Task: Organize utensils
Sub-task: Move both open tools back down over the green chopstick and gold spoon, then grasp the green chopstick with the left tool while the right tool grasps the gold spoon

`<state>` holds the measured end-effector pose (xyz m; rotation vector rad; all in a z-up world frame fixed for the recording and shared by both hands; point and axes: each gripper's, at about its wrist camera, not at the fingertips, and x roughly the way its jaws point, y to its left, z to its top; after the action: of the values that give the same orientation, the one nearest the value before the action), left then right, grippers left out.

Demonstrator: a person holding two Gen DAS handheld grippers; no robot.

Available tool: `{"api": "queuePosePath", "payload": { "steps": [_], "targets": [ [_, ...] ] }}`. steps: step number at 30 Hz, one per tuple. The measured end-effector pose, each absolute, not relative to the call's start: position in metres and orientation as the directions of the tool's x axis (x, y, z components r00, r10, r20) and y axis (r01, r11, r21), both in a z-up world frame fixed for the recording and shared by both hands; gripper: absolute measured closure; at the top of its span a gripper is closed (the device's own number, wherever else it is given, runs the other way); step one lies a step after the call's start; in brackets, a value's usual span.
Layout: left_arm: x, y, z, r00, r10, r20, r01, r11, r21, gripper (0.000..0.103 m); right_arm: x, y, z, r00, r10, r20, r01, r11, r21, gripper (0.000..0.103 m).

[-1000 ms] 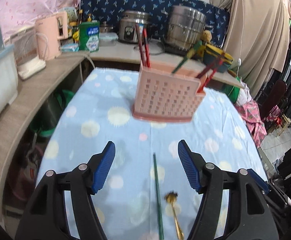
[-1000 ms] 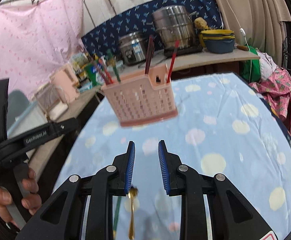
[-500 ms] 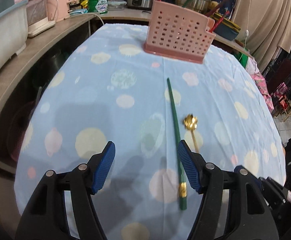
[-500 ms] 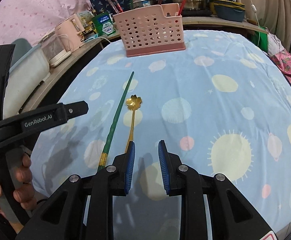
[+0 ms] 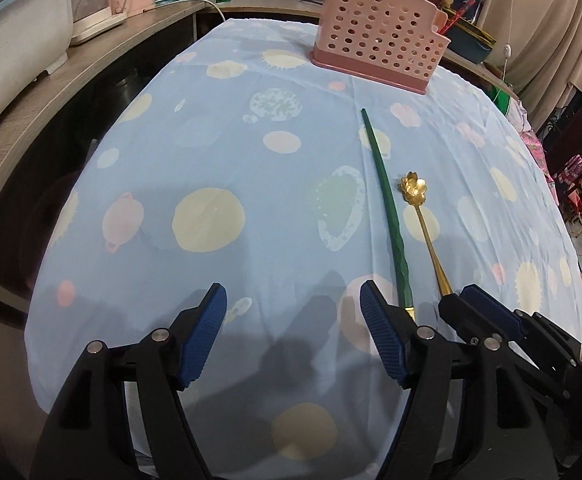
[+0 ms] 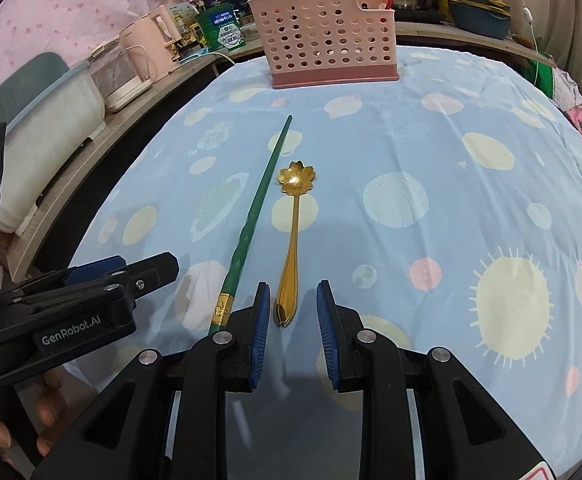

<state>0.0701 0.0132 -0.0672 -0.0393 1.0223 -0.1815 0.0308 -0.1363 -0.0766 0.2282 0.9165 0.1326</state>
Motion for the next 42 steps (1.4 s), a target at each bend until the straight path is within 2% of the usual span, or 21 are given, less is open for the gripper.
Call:
{"api": "queuePosePath", "payload": {
  "steps": [5,7,9,27,35,42],
  "targets": [
    [0.068,0.012,-0.068,0.505,-0.17,-0.846,0.136,0.984,-0.117,0.035,0.031,-0.132,-0.079,0.603,0.19,-0.775,-0.026,0.976,0.218,0.081],
    [0.067,0.01,-0.068,0.504,-0.172,-0.846,0.142,0.983,-0.115,0.035,0.031,-0.133,-0.08,0.603,0.184,-0.776,-0.023,0.977,0.214,0.084],
    [0.065,0.008,-0.068,0.502,-0.177,-0.847,0.152,0.982,-0.115,0.035,0.031,-0.135,-0.081,0.603,0.18,-0.778,-0.016,0.977,0.214,0.093],
    [0.051,-0.029,-0.073,0.458,-0.244,-0.855,0.276,0.953,-0.125,0.036,0.007,-0.184,-0.079,0.622,0.125,-0.773,0.112,0.963,0.245,0.093],
    [0.049,-0.037,-0.075,0.467,-0.225,-0.855,0.305,0.949,-0.083,0.053,0.005,-0.186,-0.082,0.619,0.126,-0.775,0.121,0.96,0.253,0.093],
    [0.05,-0.036,-0.076,0.478,-0.213,-0.852,0.31,0.949,-0.063,0.083,0.004,-0.187,-0.083,0.619,0.127,-0.775,0.12,0.96,0.254,0.093]
  ]
}}
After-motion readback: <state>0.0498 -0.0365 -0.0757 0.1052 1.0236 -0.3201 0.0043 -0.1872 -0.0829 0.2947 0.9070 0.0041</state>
